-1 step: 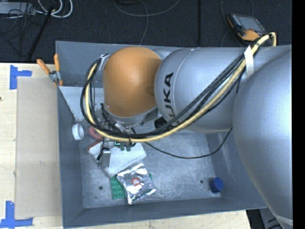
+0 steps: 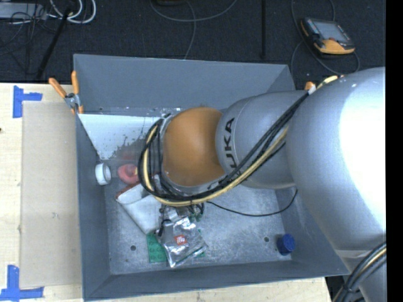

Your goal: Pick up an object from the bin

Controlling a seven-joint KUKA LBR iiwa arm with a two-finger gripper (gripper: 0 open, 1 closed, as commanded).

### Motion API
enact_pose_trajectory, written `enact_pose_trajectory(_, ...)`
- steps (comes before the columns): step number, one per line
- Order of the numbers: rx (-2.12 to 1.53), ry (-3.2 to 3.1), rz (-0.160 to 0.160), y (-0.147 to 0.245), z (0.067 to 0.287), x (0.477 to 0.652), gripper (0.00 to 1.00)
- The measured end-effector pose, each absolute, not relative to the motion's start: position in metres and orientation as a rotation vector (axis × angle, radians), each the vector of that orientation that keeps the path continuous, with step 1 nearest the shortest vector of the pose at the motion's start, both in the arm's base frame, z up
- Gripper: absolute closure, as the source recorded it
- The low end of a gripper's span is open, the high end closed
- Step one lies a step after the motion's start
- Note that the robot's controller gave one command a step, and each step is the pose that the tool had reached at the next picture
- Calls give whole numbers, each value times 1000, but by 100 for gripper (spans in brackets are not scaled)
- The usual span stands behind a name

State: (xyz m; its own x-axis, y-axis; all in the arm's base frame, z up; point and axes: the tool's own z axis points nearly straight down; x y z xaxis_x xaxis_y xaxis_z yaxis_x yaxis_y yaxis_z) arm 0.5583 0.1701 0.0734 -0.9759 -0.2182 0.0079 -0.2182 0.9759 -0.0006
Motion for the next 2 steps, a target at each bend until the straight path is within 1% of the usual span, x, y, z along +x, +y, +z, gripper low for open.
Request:
enact_pose_trajectory(1,73,-3141,-3,121,71,548,0)
enact_pose_trajectory(2,188,-3155,-3,146,73,497,0)
